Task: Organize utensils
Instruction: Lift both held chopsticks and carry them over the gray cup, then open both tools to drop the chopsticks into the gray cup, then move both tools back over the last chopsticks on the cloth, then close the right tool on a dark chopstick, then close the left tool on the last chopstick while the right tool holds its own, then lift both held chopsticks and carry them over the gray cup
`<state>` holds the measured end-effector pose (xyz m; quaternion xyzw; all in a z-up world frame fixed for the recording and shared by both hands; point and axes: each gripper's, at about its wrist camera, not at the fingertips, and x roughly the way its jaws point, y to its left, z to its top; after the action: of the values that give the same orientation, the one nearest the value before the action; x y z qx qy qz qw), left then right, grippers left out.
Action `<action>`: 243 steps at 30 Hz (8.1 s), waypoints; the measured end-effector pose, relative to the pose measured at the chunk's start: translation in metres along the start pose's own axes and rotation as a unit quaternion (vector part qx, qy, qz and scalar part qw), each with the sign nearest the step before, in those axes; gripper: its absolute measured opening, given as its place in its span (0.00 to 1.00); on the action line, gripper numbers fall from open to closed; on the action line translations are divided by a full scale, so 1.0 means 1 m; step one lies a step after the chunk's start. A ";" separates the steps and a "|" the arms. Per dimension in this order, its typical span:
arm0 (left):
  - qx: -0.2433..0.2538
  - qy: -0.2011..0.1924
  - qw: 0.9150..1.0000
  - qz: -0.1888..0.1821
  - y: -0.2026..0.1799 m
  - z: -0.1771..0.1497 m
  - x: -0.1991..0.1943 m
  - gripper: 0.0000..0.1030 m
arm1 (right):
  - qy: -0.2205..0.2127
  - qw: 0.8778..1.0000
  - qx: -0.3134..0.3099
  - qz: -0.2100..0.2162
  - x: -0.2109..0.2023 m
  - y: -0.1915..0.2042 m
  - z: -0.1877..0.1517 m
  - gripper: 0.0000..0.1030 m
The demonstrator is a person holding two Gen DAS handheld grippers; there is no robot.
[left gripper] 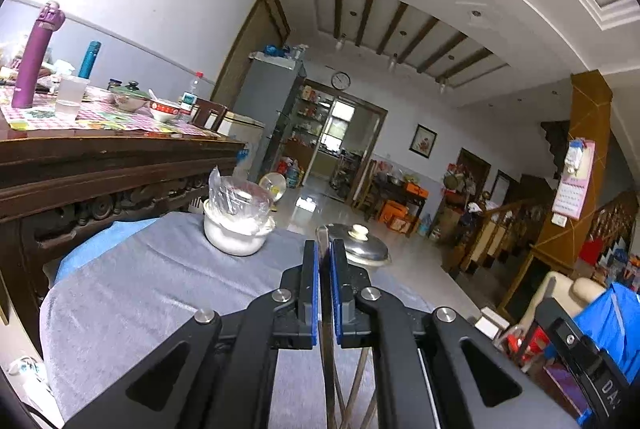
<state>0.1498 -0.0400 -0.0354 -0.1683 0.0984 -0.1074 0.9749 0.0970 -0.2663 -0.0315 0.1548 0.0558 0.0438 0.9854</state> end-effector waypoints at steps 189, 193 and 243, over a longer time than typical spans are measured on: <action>0.184 0.544 0.819 0.010 -0.045 -0.137 0.374 0.10 | 0.538 0.834 0.072 -0.101 0.328 -0.205 -0.121 0.07; 0.221 0.538 0.813 -0.018 -0.048 -0.139 0.366 0.06 | 0.549 0.826 0.066 -0.109 0.330 -0.202 -0.121 0.08; 0.142 0.204 0.968 -0.030 -0.007 0.054 0.093 0.05 | 0.222 0.973 -0.011 -0.058 0.122 -0.062 0.018 0.06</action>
<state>0.2502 -0.0525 0.0020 -0.0051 0.2737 -0.1811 0.9446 0.2244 -0.3181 -0.0451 0.1267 0.2811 0.0207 0.9511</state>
